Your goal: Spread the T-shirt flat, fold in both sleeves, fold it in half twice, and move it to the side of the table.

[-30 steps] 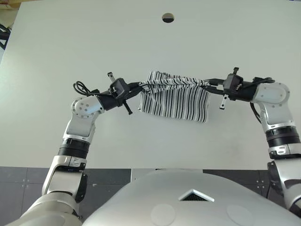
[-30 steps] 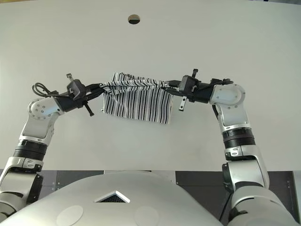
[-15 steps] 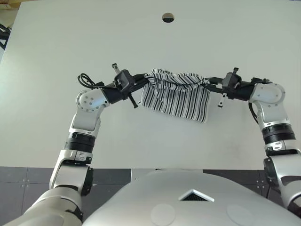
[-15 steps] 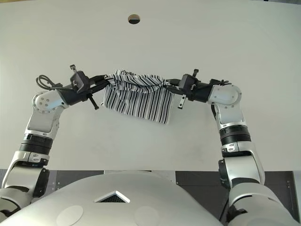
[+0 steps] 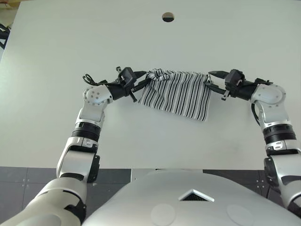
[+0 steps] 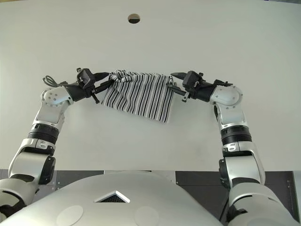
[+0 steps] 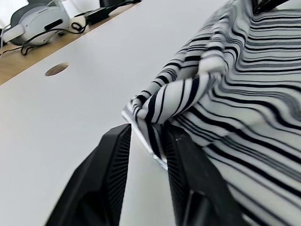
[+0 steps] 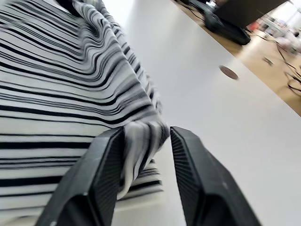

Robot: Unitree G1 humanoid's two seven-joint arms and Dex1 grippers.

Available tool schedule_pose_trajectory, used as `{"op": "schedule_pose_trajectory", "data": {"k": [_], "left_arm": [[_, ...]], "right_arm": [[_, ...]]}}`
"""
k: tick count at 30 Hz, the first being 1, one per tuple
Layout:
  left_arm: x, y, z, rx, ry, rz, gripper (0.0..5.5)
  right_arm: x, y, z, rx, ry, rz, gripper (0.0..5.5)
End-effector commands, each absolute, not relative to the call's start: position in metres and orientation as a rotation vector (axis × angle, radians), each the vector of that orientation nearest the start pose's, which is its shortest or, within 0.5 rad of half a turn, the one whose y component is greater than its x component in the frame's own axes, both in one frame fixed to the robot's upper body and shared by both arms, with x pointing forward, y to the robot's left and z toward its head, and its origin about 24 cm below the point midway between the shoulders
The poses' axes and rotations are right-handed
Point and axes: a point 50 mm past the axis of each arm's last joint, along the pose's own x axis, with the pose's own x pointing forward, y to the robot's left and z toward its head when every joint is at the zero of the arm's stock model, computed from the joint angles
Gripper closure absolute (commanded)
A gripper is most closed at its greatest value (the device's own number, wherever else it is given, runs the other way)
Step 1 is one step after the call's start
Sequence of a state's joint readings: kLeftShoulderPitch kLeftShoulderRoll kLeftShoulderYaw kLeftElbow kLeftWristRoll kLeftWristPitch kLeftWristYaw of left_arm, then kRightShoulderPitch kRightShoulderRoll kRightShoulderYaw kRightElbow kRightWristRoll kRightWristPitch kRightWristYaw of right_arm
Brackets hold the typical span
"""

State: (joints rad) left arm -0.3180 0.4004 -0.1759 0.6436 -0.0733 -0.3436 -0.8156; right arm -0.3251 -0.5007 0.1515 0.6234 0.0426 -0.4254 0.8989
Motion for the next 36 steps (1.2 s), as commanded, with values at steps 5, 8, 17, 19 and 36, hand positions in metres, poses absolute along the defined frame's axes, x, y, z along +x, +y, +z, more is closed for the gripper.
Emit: {"op": "schedule_pose_trajectory", "data": {"k": [5,8,17,19,36], "left_arm": [[0.300,0.196,0.033,0.012,0.142,-0.771,4.15],[0.301,0.202,0.040,-0.085,0.137,-0.735,4.15],[0.288,0.215,0.053,-0.176,0.063,-0.657,4.15],[0.285,0.215,0.054,-0.187,0.050,-0.651,4.15],[0.275,0.215,0.054,-0.211,-0.013,-0.602,4.15]], "right_arm": [[0.305,-0.209,0.032,-0.429,0.093,0.651,3.67],[0.303,-0.195,0.047,-0.401,-0.056,0.662,3.67],[0.266,-0.103,0.050,-0.664,-0.388,1.031,3.67],[0.269,-0.093,0.042,-0.698,-0.368,1.041,3.67],[0.291,-0.269,-0.011,-1.289,0.598,0.732,3.67]]}}
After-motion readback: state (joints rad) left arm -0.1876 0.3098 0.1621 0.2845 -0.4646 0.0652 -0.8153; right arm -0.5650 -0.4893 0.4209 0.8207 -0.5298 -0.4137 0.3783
